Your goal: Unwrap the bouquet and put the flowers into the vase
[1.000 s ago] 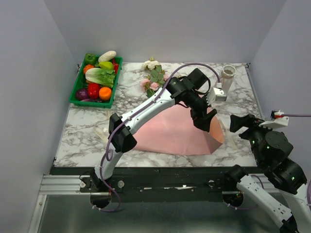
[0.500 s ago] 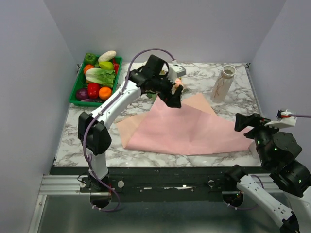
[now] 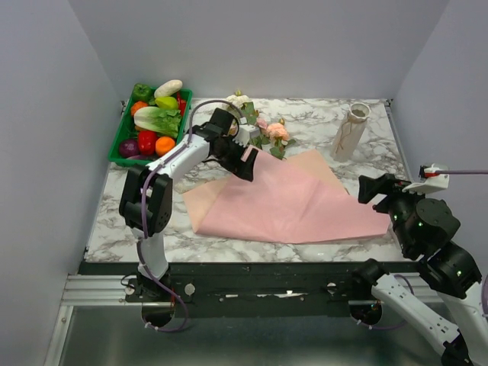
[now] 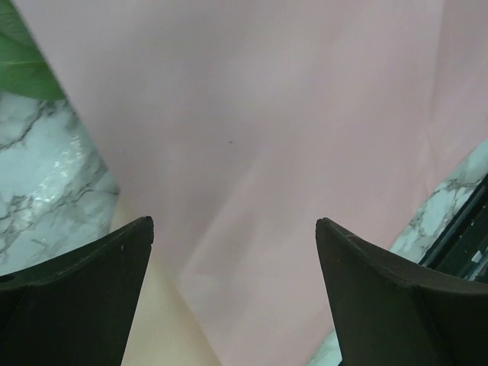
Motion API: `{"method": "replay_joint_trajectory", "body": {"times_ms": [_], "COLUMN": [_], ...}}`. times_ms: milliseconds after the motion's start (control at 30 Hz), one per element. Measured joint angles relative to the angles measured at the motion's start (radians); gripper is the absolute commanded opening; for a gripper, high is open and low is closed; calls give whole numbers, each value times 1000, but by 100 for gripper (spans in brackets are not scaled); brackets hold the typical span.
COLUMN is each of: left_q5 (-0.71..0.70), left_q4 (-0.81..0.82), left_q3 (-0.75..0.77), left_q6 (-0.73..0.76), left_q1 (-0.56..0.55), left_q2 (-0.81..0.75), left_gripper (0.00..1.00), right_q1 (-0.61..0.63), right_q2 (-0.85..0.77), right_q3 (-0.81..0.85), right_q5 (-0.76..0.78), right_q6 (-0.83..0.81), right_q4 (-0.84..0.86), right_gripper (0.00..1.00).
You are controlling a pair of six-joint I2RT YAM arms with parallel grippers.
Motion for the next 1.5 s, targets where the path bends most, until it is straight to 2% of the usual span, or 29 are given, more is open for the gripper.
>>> {"method": "replay_joint_trajectory", "body": {"times_ms": [167,267,467,600,667,700,767,800,867,900,1167,1367,1500], "left_q5": [1,10,111,128,129,130,137,145,164,175,228,232,232], "left_q4": [25,21,-40,-64,-64,-66,-66,-69,-74,-76,-106,-130,-165], "left_q3": [15,45,107,129,134,138,146,148,153,154,158,162,161], "left_q6": [7,22,115,144,149,151,156,160,163,169,203,211,214], "left_q1": [68,74,74,77,83,87,97,100,105,108,108,108,104], "left_q2": [42,82,178,211,220,223,226,227,229,229,229,224,166], "left_gripper": [93,93,93,88,79,68,54,38,29,21,0,0,0], "right_q1": [0,0,0,0,0,0,0,0,0,0,0,0,0], "right_q2": [0,0,0,0,0,0,0,0,0,0,0,4,22], "right_q3": [-23,-33,-44,-46,-46,-47,-47,-48,-51,-53,-55,-55,-55], "right_q5": [-17,-24,-34,-43,-47,-49,-53,-55,-58,-59,-76,-89,-93], "right_q6": [3,6,10,10,10,10,11,11,11,11,19,21,20], "right_q4": [11,18,26,35,39,41,43,43,47,48,51,68,76], "right_gripper": [88,88,87,86,86,86,86,86,84,84,82,82,82]}}
